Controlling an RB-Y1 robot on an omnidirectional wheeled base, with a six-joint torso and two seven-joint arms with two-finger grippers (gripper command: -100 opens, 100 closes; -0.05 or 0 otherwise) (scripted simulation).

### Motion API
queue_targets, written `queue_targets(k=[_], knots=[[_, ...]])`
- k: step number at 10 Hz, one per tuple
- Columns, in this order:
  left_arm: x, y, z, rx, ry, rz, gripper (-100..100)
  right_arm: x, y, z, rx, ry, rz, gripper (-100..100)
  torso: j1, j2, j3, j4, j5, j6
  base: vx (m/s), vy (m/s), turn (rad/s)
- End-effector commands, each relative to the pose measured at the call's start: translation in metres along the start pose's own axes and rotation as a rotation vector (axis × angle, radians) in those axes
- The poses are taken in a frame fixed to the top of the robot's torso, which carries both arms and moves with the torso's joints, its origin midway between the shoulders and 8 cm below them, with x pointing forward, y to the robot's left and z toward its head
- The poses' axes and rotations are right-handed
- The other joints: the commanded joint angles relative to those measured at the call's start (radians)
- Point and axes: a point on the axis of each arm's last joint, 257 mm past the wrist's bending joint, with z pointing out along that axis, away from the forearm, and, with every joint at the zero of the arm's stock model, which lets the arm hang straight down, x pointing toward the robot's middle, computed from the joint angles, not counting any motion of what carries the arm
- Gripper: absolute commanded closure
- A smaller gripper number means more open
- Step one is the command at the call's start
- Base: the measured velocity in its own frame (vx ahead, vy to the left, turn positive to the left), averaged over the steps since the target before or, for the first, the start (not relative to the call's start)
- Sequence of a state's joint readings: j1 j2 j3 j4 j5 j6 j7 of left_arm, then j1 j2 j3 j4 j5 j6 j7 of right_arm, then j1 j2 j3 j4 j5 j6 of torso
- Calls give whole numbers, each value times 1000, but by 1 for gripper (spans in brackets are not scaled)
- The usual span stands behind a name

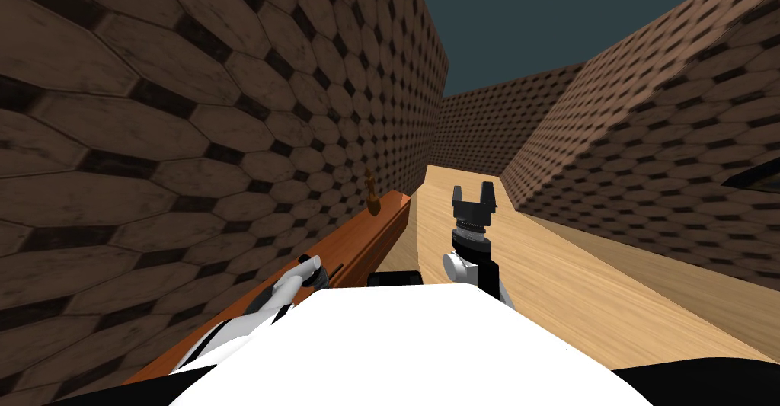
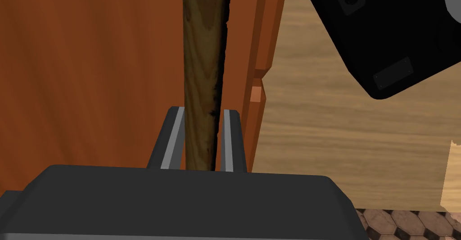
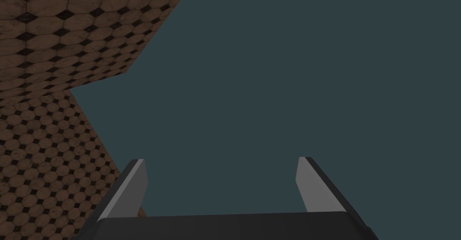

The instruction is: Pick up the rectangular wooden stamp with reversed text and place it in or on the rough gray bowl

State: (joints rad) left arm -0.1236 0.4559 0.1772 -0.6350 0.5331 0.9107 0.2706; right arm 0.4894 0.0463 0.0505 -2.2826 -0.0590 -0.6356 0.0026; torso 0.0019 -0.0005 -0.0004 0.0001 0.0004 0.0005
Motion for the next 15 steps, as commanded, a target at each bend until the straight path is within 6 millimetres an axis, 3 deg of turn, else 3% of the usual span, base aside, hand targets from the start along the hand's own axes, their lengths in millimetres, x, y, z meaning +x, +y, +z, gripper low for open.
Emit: queue_targets(k=[1,2,3,4,5,7,8,10,15], knots=[[-1,-12,-10,3,0,-1,100,0,0,0,0,0,0,0,0,0,0,0,0,0,-18,-26,-22],[-2,-20,-18,3,-1,-3,100,0,0,0,0,0,0,0,-2,1,1,1,-1,0,-47,-53,-32],[-3,-15,-13,4,-1,-3,100,0,0,0,0,0,0,0,-3,2,2,1,-1,0,-22,-23,-7],[-3,-16,-14,4,-1,-2,0,0,0,0,0,0,0,0,-2,2,1,0,-1,0,0,0,0],[-1,-39,-29,36,4,-14,100,0,0,0,0,0,0,0,-1,1,1,0,0,0,-87,-44,-33],[-1,-47,-34,46,6,-18,100,0,0,0,0,0,0,0,-3,8,5,2,-2,-1,-110,-27,-20],[0,-75,-54,84,12,-33,100,0,0,0,0,0,0,0,-3,7,4,2,-1,-2,-112,-31,-25],[0,-75,-54,84,12,-33,100,0,0,0,0,0,0,0,-2,8,5,2,-2,-2,-71,-6,-12],[3,-149,-122,193,36,-77,100,0,0,0,0,0,0,0,-3,11,7,4,-3,-2,-116,-11,-26]])
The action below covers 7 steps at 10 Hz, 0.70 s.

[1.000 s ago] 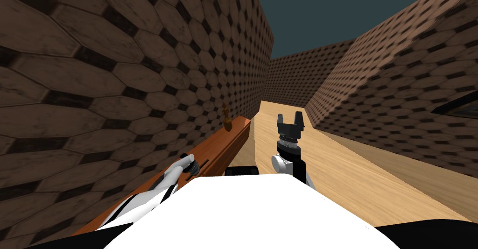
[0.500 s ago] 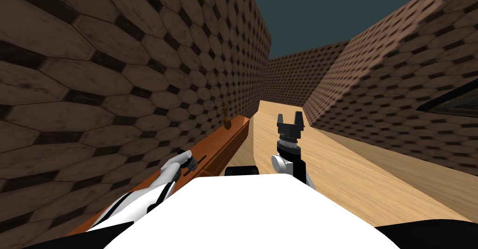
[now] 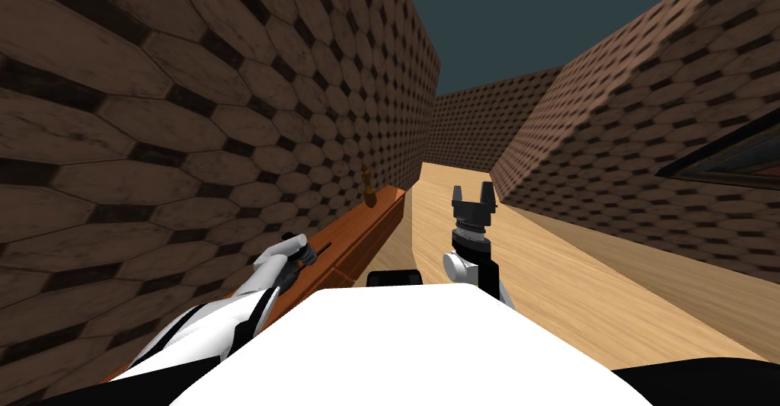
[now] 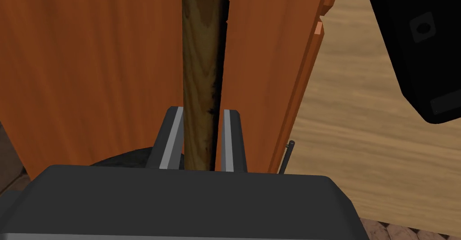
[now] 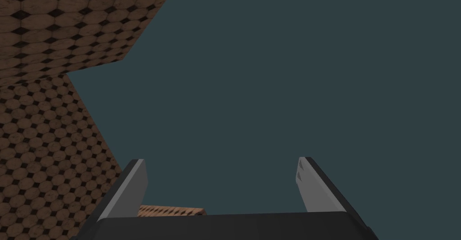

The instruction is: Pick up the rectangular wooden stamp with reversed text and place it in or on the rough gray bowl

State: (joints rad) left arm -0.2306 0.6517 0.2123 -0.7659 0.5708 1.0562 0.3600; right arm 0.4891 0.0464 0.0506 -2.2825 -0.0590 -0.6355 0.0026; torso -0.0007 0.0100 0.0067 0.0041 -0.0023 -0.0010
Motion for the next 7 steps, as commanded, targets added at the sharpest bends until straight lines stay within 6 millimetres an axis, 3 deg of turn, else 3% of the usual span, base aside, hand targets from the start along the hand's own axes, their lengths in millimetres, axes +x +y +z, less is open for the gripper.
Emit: queue_targets(k=[1,4,7], knots=[[-2,-12,-11,19,6,-4,100,0,0,0,0,0,0,0,0,0,0,0,0,0,-76,-9,-27],[-3,-40,-39,43,12,-22,100,0,0,0,0,0,0,0,2,-4,-2,-1,0,0,-63,28,-14],[-16,-33,-45,0,-5,-22,100,0,0,0,0,0,0,0,6,-5,-3,-2,1,-1,-29,85,-15]])
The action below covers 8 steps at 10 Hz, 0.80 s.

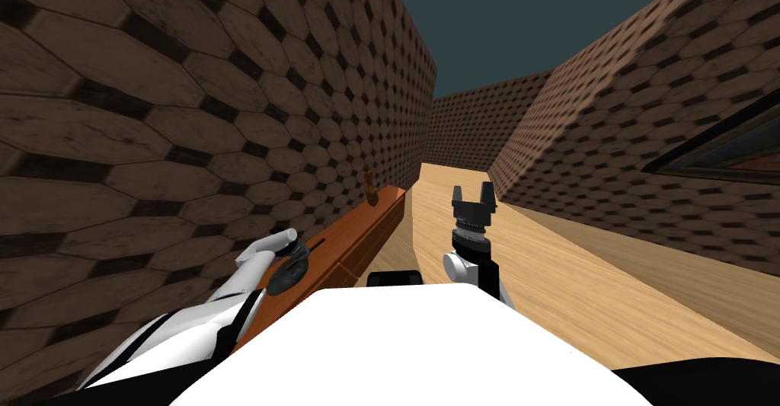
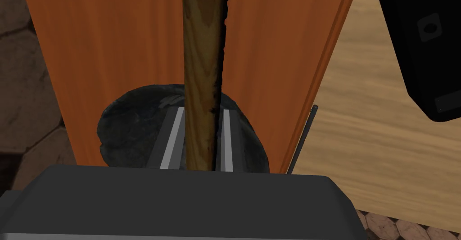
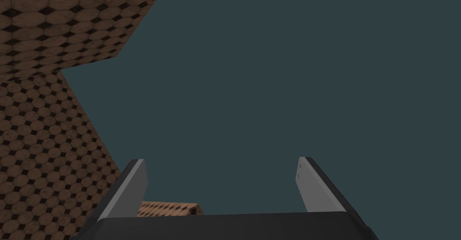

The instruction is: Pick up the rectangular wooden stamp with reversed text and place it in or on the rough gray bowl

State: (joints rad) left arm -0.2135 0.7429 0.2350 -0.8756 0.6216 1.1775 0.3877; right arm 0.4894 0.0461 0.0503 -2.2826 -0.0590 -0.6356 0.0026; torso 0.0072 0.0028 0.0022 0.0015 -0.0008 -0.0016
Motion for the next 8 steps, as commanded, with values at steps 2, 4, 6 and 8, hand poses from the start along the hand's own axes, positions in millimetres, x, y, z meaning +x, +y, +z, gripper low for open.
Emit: queue_targets(k=[2,4,6,8], knots=[[-13,11,-1,-46,-19,4,100,0,0,0,0,0,0,0,1,-2,-2,-1,1,0,21,114,-17],[-23,19,-2,-78,-32,8,100,0,0,0,0,0,0,0,0,-2,-2,-1,1,1,-15,89,-20],[-31,26,-4,-109,-44,12,100,0,0,0,0,0,0,0,0,-2,-2,-2,1,1,-4,90,-16],[-43,37,-6,-150,-60,17,100,0,0,0,0,0,0,0,1,-3,-3,-2,1,1,-4,109,-25]])
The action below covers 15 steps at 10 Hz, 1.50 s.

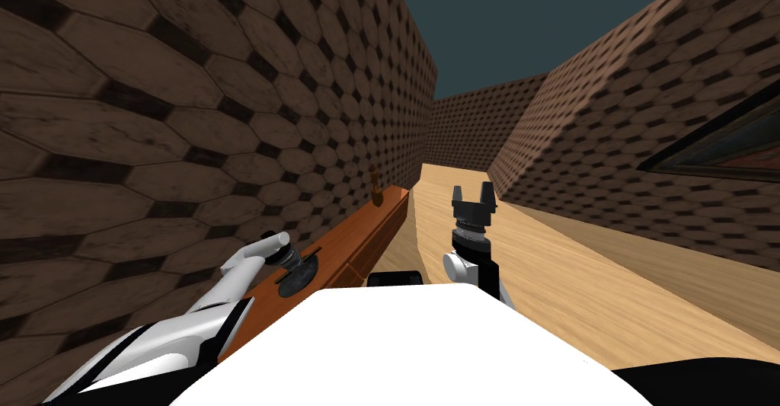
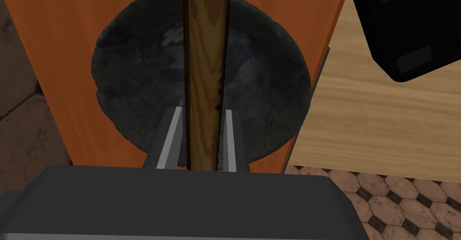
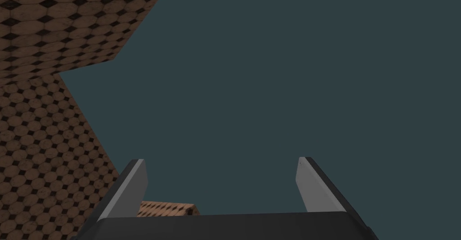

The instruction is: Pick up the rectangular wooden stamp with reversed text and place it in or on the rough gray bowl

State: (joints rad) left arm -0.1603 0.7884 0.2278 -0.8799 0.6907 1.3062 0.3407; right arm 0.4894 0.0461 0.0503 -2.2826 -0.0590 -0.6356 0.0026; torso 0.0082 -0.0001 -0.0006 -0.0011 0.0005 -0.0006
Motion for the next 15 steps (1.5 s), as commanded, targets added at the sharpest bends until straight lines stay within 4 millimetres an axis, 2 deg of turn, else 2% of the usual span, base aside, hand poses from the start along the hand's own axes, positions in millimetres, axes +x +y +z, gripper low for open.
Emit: queue_targets(k=[1,3,4,5,9,10,11,12,15], knots=[[-8,10,0,-38,-14,5,100,0,0,0,0,0,0,0,0,0,0,0,0,0,-14,121,-15],[-16,19,0,-68,-25,10,100,0,0,0,0,0,0,0,0,0,0,0,0,0,-9,87,-16],[-12,15,0,-52,-21,9,100,0,0,0,0,0,0,0,-2,-1,-1,0,0,1,4,35,-3],[-13,16,-1,-56,-23,9,-100,0,0,0,0,0,0,0,-4,-2,-1,-1,0,1,-1,7,1],[-13,16,-1,-56,-23,9,-100,0,0,0,0,0,0,0,-7,-2,-1,-1,-1,1,0,0,0],[-13,16,-1,-56,-23,9,0,0,0,0,0,0,0,0,-7,-2,-1,-1,-1,1,0,0,0],[-13,8,-17,-54,-21,8,-100,0,0,0,0,0,0,0,-7,-2,-1,-1,-1,1,-14,-18,3],[-13,8,-17,-54,-21,8,-100,0,0,0,0,0,0,0,-8,-2,-1,0,-1,1,-18,-21,-1],[-13,-2,-39,-53,-19,8,-100,0,0,0,0,0,0,0,-9,-1,0,0,-1,1,-23,-22,3]])
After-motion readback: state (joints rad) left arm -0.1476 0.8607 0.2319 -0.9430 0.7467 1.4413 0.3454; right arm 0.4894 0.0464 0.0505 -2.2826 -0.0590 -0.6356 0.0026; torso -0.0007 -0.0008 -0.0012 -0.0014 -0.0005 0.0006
